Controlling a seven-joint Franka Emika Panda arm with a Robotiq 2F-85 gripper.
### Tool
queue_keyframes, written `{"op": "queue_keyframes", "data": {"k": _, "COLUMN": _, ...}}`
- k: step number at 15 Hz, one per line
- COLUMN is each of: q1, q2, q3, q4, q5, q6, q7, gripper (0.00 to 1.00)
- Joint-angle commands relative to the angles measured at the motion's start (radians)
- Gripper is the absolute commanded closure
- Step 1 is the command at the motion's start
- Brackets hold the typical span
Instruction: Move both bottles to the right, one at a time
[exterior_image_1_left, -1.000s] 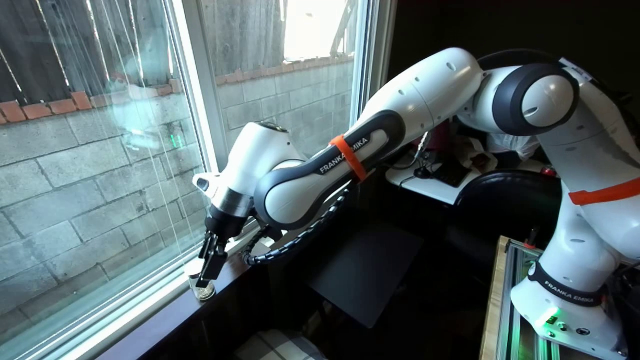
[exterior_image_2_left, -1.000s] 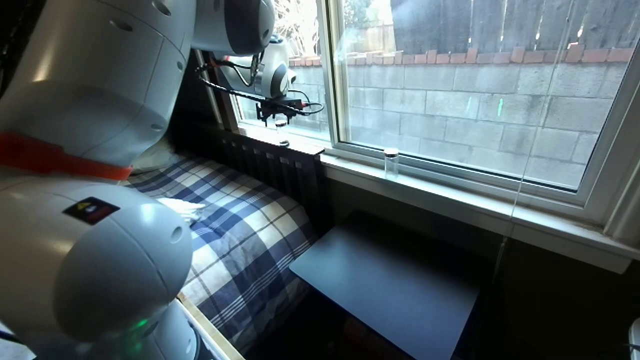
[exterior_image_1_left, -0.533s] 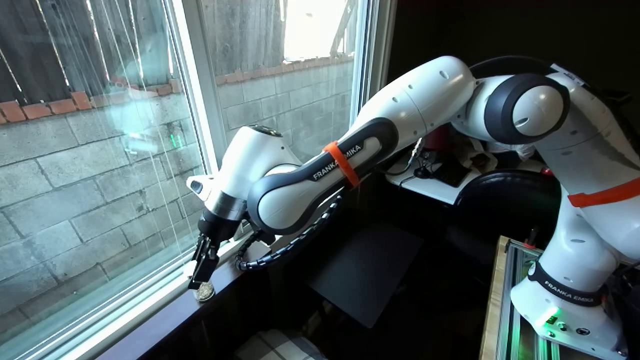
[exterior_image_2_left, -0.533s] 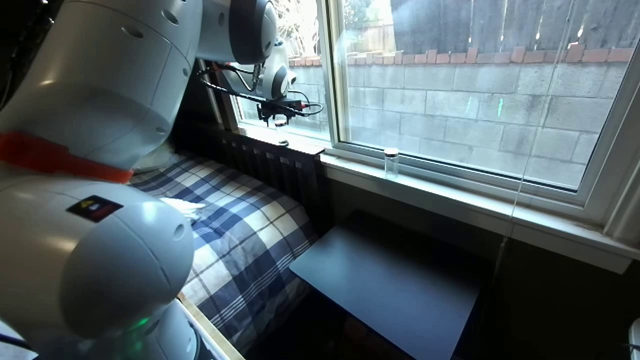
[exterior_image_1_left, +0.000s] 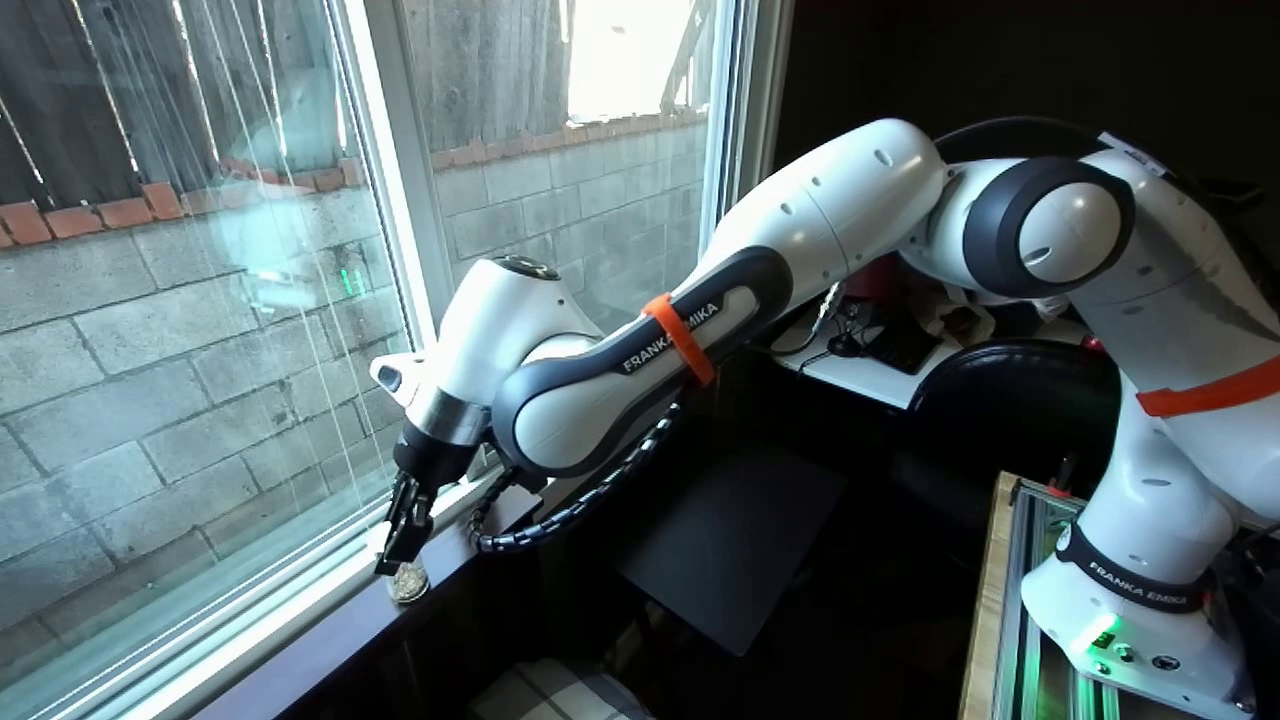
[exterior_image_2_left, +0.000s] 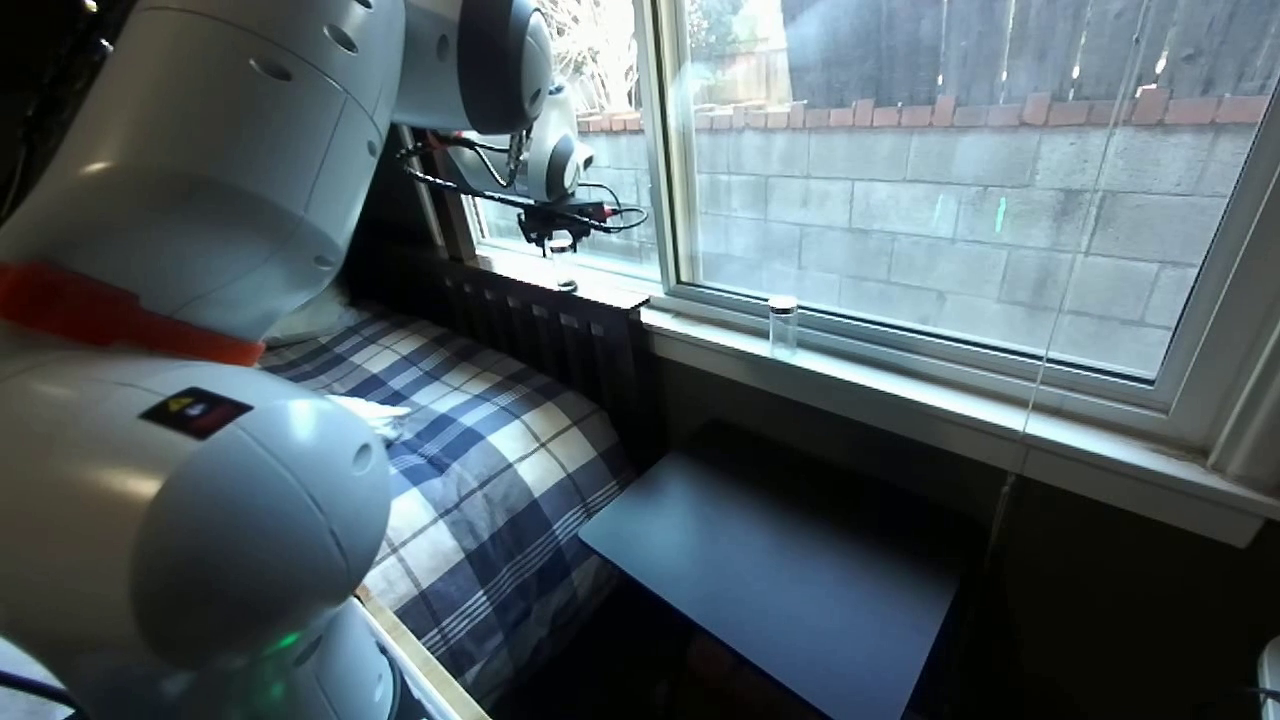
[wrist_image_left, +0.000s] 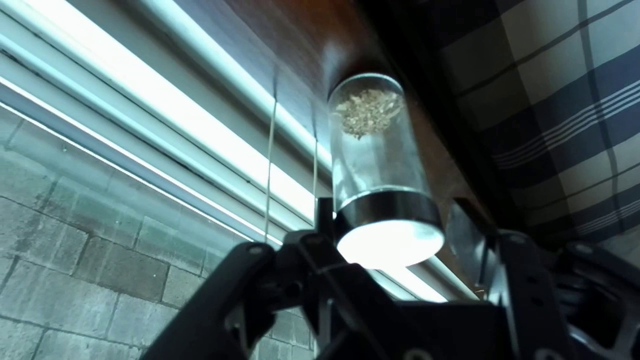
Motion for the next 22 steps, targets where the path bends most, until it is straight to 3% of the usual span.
{"op": "queue_keyframes", "data": {"k": 1, "q1": 0.021, "q2": 0.004, "q3": -0.016, "q4": 0.029, "q5": -0.029, "q6": -0.048, "q7": 0.046, "gripper": 0.71}}
{"op": "queue_keyframes", "data": {"k": 2, "q1": 0.025, "q2": -0.017, "q3": -0.024, "q4": 0.025, "q5": -0.027, "q6": -0.072, "q7": 0.07, "gripper": 0.75}}
{"op": "queue_keyframes", "data": {"k": 9, "q1": 0.055, "q2": -0.279, "q3": -0.139, "q4": -0.111, "q5": -0.073, "q6": -0.25, "q7": 0.263, "gripper": 0.75}}
{"op": "queue_keyframes", "data": {"k": 13, "q1": -0.011, "q2": -0.452, "q3": -0.113, "q4": -0.305, "q5": 0.036, "q6": -0.279, "q7": 0.279, "gripper": 0.75}}
{"op": "queue_keyframes", "data": {"k": 17, "q1": -0.094, "q2": -0.589, "q3": -0.1, "q4": -0.5, "q5": 0.112, "q6": -0.195, "q7": 0.271, "gripper": 0.75}}
{"op": "queue_keyframes", "data": {"k": 22, "q1": -0.171, "q2": -0.768, "q3": -0.15, "q4": -0.765, "q5": 0.097, "q6": 0.01, "q7": 0.286, "gripper": 0.75}}
